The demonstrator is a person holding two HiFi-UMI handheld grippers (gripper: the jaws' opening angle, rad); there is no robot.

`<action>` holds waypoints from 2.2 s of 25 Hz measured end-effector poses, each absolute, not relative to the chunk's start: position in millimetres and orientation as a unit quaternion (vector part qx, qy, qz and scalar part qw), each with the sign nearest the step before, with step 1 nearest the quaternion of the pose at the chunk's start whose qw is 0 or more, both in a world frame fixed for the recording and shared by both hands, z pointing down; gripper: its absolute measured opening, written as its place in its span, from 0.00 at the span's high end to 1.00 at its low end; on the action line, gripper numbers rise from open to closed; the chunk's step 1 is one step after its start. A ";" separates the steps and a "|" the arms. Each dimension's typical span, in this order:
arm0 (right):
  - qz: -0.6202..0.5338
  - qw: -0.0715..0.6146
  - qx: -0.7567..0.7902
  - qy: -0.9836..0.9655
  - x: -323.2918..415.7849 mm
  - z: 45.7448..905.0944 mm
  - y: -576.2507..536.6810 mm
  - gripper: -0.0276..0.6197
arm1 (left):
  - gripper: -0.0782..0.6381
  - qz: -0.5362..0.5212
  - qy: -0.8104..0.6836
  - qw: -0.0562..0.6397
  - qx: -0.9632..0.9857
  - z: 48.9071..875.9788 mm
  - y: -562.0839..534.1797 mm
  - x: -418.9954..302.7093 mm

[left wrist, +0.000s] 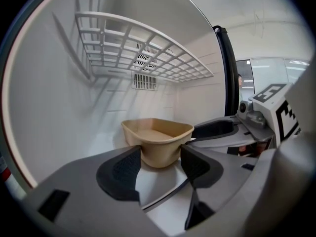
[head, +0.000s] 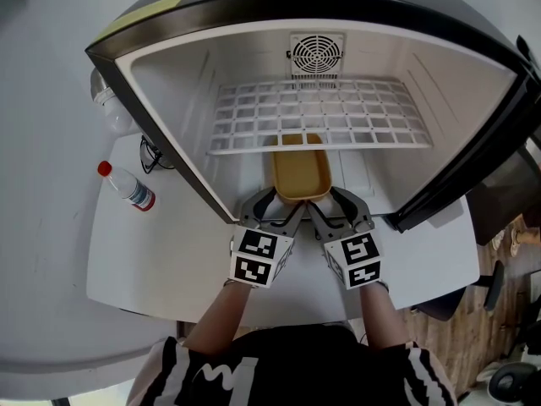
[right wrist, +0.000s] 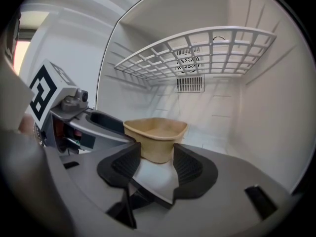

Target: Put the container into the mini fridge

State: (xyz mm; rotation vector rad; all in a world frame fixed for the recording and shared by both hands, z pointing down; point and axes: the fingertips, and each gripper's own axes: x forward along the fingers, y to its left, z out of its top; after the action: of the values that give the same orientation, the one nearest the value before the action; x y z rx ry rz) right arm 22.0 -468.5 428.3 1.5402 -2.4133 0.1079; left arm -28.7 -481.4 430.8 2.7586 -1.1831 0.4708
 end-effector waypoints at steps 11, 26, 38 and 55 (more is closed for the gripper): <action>0.033 0.133 0.535 -0.834 18.9 426.9 -465.2 0.62 | 0.53 0.152 -0.392 0.039 0.906 431.8 -479.3 -33.1; 0.024 0.104 0.548 -0.830 26.5 413.3 -443.1 0.62 | 0.53 0.121 -0.400 0.013 0.908 415.5 -461.7 -38.0; -0.009 0.034 0.535 -0.844 32.9 367.1 -401.4 0.62 | 0.53 0.070 -0.403 -0.024 0.912 377.5 -424.0 -33.7; -0.014 -0.015 0.495 -0.869 61.9 329.9 -334.0 0.79 | 0.64 0.019 -0.429 -0.034 0.902 331.2 -350.6 -13.7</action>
State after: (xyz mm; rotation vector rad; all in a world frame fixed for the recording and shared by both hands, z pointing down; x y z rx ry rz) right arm 61.9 -334.0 329.9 1.5690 -2.7554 -0.0450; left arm -13.7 -350.6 331.2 2.8972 -1.3792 0.0595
